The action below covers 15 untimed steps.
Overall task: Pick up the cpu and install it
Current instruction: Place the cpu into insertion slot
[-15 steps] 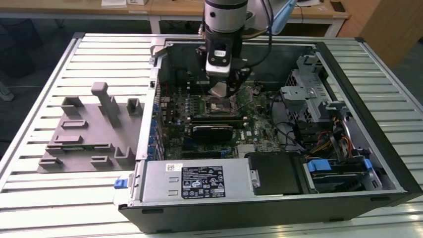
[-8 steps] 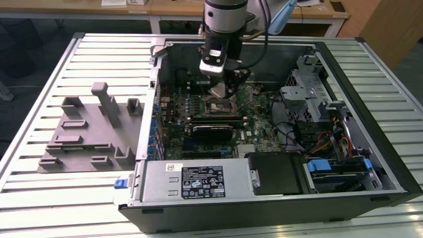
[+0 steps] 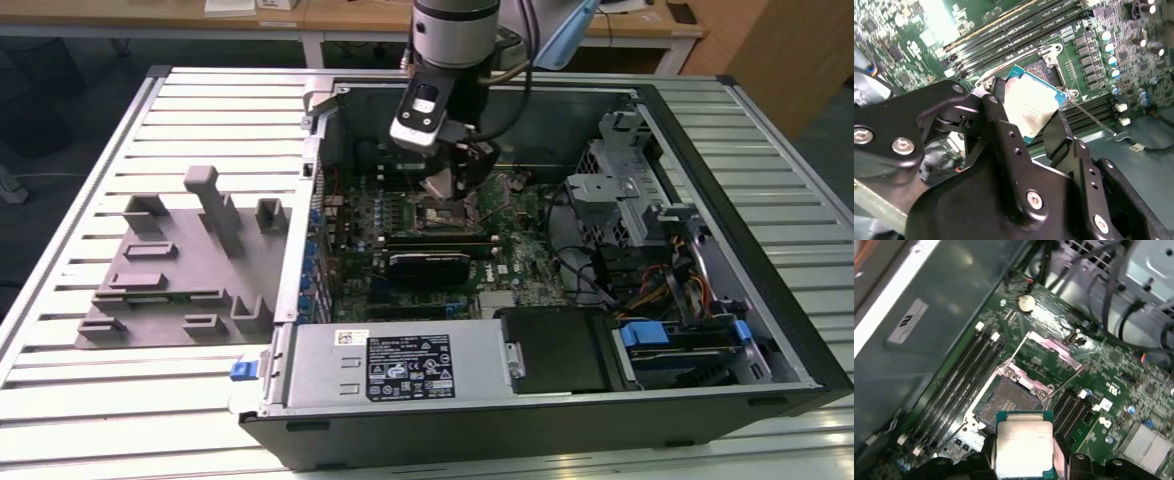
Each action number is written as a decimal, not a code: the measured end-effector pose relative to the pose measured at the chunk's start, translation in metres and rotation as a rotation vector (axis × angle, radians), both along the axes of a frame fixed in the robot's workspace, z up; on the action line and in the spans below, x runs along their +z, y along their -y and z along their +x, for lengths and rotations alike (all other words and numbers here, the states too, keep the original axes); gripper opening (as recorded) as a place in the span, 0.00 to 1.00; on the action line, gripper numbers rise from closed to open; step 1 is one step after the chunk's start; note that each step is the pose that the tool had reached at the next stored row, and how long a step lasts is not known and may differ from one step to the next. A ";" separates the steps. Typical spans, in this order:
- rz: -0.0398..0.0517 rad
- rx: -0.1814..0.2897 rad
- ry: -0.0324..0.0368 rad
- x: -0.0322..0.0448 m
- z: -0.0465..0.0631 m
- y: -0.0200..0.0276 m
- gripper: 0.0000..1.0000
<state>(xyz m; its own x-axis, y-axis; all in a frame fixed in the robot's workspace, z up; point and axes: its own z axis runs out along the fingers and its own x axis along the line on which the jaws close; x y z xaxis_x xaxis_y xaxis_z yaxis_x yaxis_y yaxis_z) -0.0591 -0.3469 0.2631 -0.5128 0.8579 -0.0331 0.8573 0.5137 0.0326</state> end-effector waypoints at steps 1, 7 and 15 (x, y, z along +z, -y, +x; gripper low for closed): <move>0.0000 -0.018 0.0000 -0.0002 0.000 0.0000 0.54; 0.0001 -0.128 0.0000 -0.0015 0.000 0.0000 0.54; 0.0000 -0.273 0.0000 -0.0031 0.000 0.0000 0.54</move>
<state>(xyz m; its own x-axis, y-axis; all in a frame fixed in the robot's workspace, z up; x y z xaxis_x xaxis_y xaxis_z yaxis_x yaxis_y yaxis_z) -0.0591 -0.3469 0.2601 -0.2628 0.9643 -0.0331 0.9640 0.2639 0.0327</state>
